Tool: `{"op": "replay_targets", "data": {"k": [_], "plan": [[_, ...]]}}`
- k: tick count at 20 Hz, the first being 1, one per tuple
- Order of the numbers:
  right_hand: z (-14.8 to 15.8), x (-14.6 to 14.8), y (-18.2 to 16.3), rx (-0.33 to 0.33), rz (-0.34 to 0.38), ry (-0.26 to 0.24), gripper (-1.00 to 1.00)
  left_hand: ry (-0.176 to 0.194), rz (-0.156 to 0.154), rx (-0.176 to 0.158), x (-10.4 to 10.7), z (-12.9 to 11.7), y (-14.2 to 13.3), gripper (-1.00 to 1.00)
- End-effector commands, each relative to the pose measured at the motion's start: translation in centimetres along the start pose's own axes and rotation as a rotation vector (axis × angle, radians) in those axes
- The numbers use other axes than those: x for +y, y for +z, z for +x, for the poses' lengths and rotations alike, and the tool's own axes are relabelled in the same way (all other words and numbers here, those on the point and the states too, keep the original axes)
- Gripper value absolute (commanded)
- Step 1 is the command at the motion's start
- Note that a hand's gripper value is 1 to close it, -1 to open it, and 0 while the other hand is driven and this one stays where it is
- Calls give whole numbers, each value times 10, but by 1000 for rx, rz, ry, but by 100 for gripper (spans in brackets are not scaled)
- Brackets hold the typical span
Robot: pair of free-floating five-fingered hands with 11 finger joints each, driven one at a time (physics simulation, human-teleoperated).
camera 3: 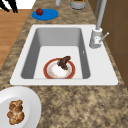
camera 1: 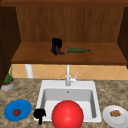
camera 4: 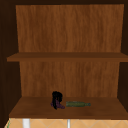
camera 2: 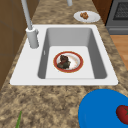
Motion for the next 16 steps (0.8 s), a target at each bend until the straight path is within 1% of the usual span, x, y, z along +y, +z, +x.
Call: {"op": "replay_targets", "data": {"k": [1,2,5,6,7,8,9,10,11,14,16], "plan": [[13,16,-38,10,-10,40,100,0,0,0,0,0,0,0],[14,14,-40,11,13,61,100,0,0,0,0,0,0,0],[16,5,-45,29,51,89,100,0,0,0,0,0,0,0],[20,6,-34,35,49,110,-100,0,0,0,0,0,0,0],[28,10,-11,44,35,127,-100,0,0,0,0,0,0,0],[27,6,-3,59,34,146,-100,0,0,0,0,0,0,0],[25,-10,0,59,27,133,-100,0,0,0,0,0,0,0],[20,-24,6,59,53,128,-100,0,0,0,0,0,0,0],[19,-33,14,62,75,136,-100,0,0,0,0,0,0,0],[16,-46,31,62,97,144,-100,0,0,0,0,0,0,0],[13,-58,40,56,108,140,-100,0,0,0,0,0,0,0]]}}
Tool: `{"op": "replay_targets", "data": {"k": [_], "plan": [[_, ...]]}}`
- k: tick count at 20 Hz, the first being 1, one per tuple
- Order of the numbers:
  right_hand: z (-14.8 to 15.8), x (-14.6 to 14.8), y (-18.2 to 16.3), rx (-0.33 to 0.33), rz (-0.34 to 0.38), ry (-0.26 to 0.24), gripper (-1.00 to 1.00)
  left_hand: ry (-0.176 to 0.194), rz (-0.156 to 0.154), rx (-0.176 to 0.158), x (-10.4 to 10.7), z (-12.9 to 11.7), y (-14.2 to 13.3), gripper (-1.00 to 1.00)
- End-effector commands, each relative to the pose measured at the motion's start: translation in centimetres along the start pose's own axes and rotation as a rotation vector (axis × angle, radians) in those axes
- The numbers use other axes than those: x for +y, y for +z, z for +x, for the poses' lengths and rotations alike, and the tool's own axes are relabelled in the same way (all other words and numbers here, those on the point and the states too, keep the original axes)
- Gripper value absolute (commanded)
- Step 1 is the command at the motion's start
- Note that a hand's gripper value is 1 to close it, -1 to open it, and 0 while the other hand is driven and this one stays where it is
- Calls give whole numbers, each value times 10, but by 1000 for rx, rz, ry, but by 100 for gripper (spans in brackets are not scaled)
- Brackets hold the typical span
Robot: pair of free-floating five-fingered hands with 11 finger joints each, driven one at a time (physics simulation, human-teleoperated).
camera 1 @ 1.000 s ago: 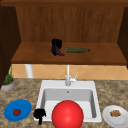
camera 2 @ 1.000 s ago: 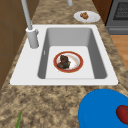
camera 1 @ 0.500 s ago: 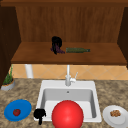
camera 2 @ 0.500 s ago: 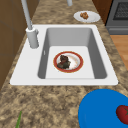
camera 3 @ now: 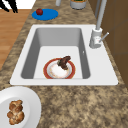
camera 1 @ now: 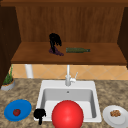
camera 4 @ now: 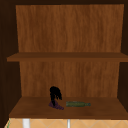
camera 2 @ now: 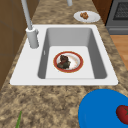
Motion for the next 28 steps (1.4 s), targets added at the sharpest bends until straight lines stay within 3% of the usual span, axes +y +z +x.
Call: {"op": "replay_targets", "data": {"k": [1,11,28], "plan": [[-12,-22,20,10,-30,8,-100,0,0,0,0,0,0,0],[-39,-28,111,-29,-106,-27,-100,0,0,0,0,0,0,0],[-107,39,204,-51,-147,-40,-100,0,0,0,0,0,0,0]]}}
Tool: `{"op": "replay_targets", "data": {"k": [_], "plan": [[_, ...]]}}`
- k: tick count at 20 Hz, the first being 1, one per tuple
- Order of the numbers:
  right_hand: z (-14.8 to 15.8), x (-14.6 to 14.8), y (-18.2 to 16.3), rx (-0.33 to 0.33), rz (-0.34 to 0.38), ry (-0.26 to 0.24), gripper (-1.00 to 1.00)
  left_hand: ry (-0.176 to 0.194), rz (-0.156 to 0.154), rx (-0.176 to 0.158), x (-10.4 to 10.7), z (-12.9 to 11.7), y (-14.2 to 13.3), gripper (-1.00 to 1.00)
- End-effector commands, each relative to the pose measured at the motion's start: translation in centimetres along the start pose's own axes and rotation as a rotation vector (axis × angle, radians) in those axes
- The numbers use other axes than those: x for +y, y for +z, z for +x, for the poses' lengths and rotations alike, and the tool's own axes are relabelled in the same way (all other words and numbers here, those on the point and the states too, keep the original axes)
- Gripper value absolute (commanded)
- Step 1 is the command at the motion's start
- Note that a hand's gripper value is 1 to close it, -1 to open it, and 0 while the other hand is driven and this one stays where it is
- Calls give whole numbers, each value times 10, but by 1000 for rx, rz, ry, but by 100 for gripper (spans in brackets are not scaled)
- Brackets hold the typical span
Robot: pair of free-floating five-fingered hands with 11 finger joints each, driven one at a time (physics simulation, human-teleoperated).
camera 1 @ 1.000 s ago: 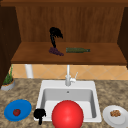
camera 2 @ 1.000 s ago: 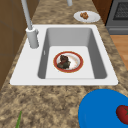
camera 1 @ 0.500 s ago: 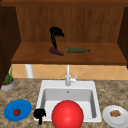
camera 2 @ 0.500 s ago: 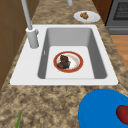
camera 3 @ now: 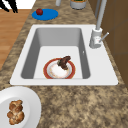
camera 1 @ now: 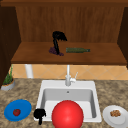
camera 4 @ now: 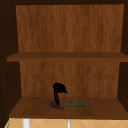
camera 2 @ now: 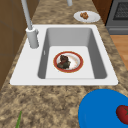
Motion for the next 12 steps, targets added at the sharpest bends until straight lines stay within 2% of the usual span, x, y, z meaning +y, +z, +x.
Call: {"op": "replay_targets", "data": {"k": [1,7,12], "plan": [[-18,12,18,-30,-22,0,-100,0,0,0,0,0,0,0],[-51,40,37,-52,-21,-5,-100,0,0,0,0,0,0,0],[-79,71,49,-53,-50,-15,-100,0,0,0,0,0,0,0]]}}
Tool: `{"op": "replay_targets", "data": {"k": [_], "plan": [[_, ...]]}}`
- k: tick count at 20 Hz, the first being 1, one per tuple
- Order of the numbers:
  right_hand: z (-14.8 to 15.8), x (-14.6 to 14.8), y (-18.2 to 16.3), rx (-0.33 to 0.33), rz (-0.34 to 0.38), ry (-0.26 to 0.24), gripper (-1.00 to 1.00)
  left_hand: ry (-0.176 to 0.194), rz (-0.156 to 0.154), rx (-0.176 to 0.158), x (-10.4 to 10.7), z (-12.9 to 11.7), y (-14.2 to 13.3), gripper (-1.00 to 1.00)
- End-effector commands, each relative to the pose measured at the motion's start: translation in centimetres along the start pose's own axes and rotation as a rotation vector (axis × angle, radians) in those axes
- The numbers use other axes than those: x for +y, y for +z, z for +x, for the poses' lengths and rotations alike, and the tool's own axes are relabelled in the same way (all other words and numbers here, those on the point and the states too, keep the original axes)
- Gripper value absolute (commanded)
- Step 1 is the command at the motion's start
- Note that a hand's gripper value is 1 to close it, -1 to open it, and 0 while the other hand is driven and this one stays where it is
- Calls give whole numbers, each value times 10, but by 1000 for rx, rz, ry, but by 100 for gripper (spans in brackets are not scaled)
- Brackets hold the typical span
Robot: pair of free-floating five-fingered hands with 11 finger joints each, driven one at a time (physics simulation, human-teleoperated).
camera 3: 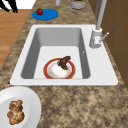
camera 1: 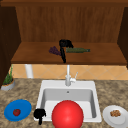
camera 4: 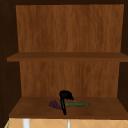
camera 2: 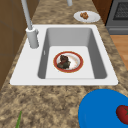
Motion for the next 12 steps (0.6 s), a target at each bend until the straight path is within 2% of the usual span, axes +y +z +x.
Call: {"op": "replay_targets", "data": {"k": [1,12], "plan": [[-23,22,12,-13,-39,-1,-100,0,0,0,0,0,0,0],[-89,85,45,-18,-78,-9,-100,0,0,0,0,0,0,0]]}}
